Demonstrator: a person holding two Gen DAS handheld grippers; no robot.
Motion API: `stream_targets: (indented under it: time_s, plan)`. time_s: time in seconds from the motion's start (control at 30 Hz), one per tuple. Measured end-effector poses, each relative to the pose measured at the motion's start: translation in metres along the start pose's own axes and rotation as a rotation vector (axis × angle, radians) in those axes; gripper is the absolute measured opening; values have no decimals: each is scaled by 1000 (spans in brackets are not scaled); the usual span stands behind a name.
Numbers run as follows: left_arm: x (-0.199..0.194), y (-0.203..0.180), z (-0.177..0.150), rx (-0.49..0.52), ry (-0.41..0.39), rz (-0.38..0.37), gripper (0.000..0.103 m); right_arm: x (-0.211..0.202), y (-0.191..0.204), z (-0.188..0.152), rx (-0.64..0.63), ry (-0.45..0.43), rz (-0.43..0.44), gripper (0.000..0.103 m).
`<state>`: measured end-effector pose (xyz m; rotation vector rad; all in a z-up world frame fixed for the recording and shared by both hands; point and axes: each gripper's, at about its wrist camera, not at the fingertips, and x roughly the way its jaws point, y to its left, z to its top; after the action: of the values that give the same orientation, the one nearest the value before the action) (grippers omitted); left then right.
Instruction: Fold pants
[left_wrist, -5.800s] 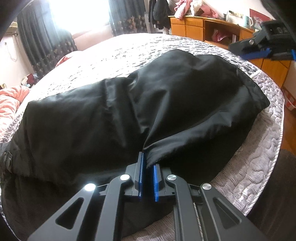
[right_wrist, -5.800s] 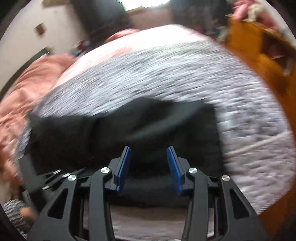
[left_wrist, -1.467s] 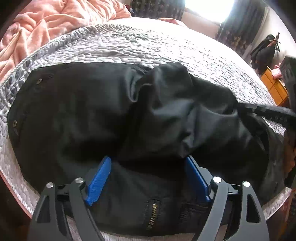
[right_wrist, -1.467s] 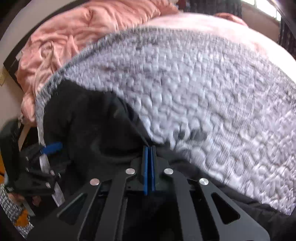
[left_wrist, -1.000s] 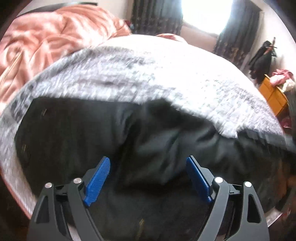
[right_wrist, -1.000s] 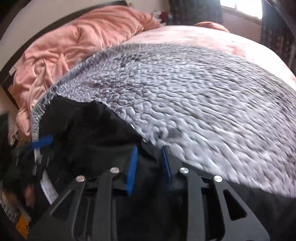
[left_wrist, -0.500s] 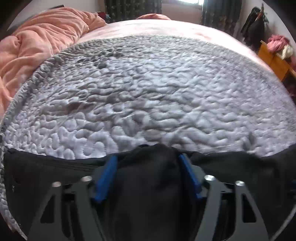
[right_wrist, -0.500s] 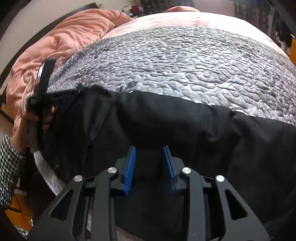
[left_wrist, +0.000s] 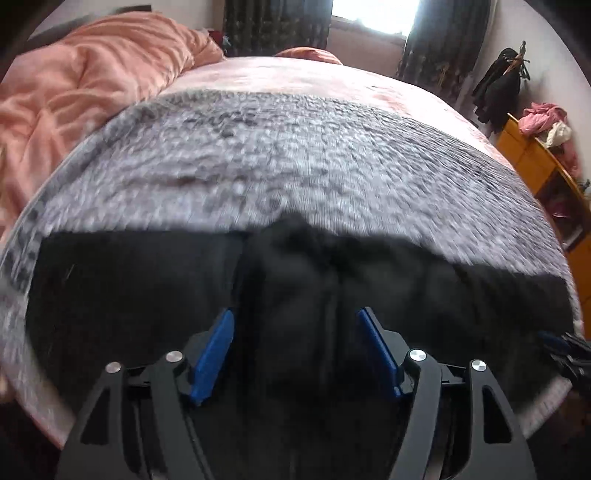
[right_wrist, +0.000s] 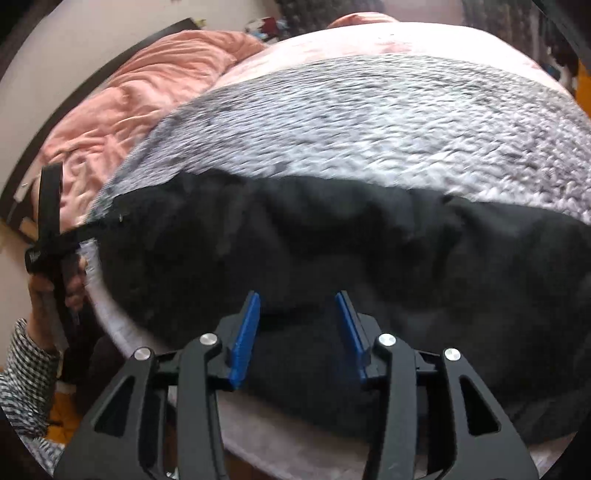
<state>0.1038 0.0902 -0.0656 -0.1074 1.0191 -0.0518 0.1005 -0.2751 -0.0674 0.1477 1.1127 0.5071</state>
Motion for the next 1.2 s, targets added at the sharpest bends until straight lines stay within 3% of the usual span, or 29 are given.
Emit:
stream_targets:
  time_s: [0.07, 0.2, 0.27, 0.3, 0.37, 0.6, 0.73, 0.9, 1.03, 1.13, 1.2]
  plan:
    - [-17, 20, -24, -58, 35, 6, 70, -2, 12, -10, -6, 10, 8, 44]
    - [-29, 77, -67, -288, 112, -12, 68, 15, 30, -16, -10, 51, 42, 44]
    - [-31, 100, -79, -391, 118, -20, 66, 37, 31, -18, -13, 96, -25, 50]
    - [-33, 107, -82, -424, 116, -35, 66, 51, 29, -21, -11, 135, -73, 49]
    - [-36, 119, -85, -458, 111, -56, 66, 61, 27, -25, -9, 137, -101, 47]
    - [-14, 145, -94, -563, 181, -128, 66, 40, 41, -20, -24, 97, -93, 48]
    - [0, 156, -100, -671, 191, -234, 53, 43, 51, -21, -53, 104, -94, 48]
    - [14, 164, -100, -750, 194, -263, 52, 59, 46, -23, -29, 139, -107, 48]
    - [14, 171, -108, -830, 160, -231, 19, 60, 42, -25, -23, 141, -114, 48]
    - [-1, 162, -109, -817, 93, -201, 8, 57, 37, -25, -15, 139, -120, 48]
    - [-19, 152, -111, -798, 40, -178, 8, 57, 36, -23, -5, 138, -123, 48]
